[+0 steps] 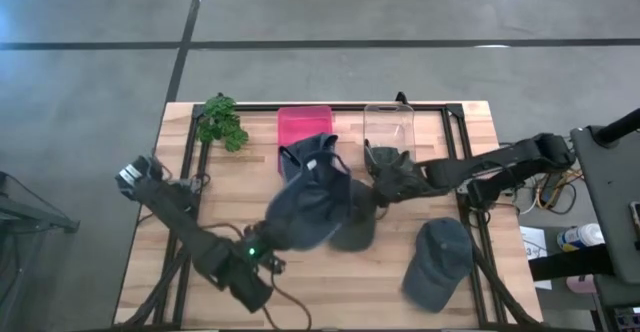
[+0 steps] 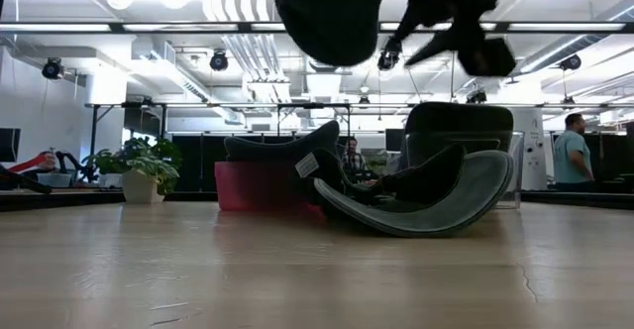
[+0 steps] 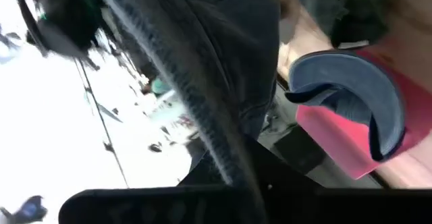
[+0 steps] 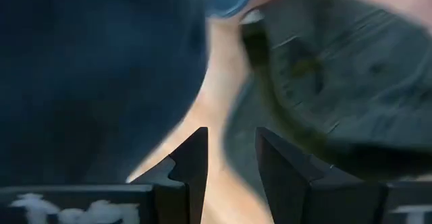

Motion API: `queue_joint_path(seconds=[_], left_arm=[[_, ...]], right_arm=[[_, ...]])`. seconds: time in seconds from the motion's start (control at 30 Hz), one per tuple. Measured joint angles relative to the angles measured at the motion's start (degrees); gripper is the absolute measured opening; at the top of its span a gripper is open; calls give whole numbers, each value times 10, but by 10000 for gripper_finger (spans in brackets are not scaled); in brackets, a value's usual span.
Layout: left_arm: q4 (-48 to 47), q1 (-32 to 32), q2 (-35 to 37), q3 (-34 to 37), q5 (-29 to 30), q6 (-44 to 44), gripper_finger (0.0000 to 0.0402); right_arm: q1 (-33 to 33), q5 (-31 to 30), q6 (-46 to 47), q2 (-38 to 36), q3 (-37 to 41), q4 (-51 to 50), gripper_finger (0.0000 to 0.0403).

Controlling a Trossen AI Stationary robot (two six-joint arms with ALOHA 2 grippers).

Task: Pick & Place hat
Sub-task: Put the top blue cap into the red bin

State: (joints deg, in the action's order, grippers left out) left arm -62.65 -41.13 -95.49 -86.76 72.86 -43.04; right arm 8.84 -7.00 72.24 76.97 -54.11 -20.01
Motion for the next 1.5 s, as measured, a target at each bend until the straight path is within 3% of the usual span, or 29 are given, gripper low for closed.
queue_joint_path(seconds=[0.17, 0.33, 0.43, 0.53, 0.67, 0.87, 1.1, 1.27, 1.4, 1.5], left_arm=[[0, -45, -3, 34, -10, 6, 6], [1, -65, -3, 46, -20, 16, 6], [0, -67, -3, 50, -27, 23, 6], [-6, -66, -3, 54, -41, 32, 6], [-13, -65, -3, 63, -112, 58, 6], [-11, -44, -13, 96, -145, 90, 6], [-23, -42, -37, 118, -224, 190, 7], [-30, -69, -51, 120, -324, 267, 7], [-30, -89, -69, 120, -342, 291, 7], [-29, -95, -82, 120, -348, 306, 7]], right_arm=[[-50, 12, -33, 34, 0, 26, 112], [-75, 80, -53, 67, 0, 135, 106], [-76, 129, -65, 92, -30, 138, 104], [-64, 157, -85, 120, -75, 99, 104], [-48, 162, -125, 152, -156, 43, 104], [-36, 160, -171, 237, -273, -5, 104], [-19, 157, -224, 322, -369, -70, 103], [-19, 126, -247, 300, -397, -187, 93], [-16, 126, -237, 296, -387, -263, 84], [-8, 128, -220, 299, -363, -261, 80]])
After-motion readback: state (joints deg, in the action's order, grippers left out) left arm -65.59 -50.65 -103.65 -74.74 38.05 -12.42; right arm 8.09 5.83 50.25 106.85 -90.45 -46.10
